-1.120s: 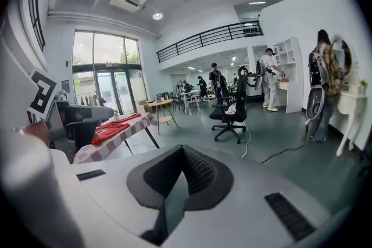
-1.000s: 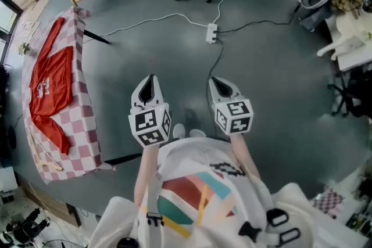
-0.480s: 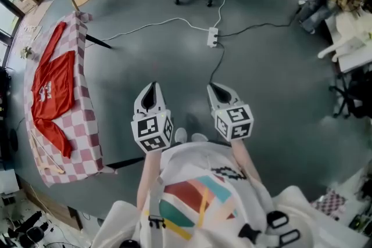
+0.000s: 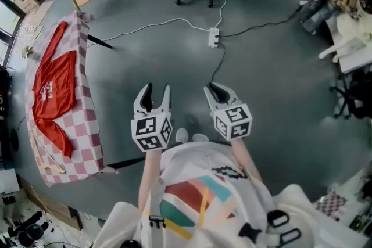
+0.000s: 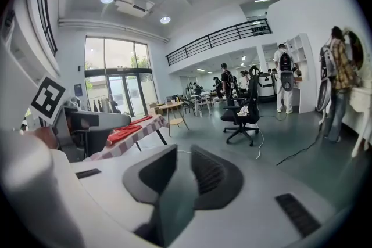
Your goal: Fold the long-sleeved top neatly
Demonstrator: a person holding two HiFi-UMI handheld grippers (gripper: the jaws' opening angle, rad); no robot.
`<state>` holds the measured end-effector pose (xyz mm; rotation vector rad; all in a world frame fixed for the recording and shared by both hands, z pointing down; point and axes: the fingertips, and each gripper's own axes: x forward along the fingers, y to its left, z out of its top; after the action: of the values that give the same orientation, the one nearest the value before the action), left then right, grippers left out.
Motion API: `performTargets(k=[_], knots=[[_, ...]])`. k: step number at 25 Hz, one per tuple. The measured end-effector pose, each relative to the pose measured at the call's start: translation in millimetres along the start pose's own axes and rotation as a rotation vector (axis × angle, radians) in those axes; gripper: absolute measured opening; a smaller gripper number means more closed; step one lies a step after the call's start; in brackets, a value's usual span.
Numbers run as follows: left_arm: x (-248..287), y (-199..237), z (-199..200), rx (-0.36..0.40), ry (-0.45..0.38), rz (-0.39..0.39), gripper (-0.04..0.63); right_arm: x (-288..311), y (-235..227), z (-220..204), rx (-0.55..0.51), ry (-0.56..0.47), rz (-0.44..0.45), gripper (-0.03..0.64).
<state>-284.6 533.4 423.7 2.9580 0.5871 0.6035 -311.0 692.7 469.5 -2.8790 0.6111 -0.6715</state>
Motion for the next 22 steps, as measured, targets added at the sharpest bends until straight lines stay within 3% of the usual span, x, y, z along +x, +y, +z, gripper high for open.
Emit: performTargets(k=[2,8,22], knots=[[2.3,1.4,2.1,-0.014,-0.011,-0.004,0.278,4.3,2.4,0.3,0.030,-0.012,0.018,0.337],[5.7,3.6,8.2,-0.050,-0.028,0.005,0.295,5.5,-5.2,3.8,0.086,-0.040,-0.003,0.337],[13.7,43.9,10.0,-0.064,-0.017,0.005,0.295,27.7,11.1,5.9,0.100,-0.031,-0.022,0.336]])
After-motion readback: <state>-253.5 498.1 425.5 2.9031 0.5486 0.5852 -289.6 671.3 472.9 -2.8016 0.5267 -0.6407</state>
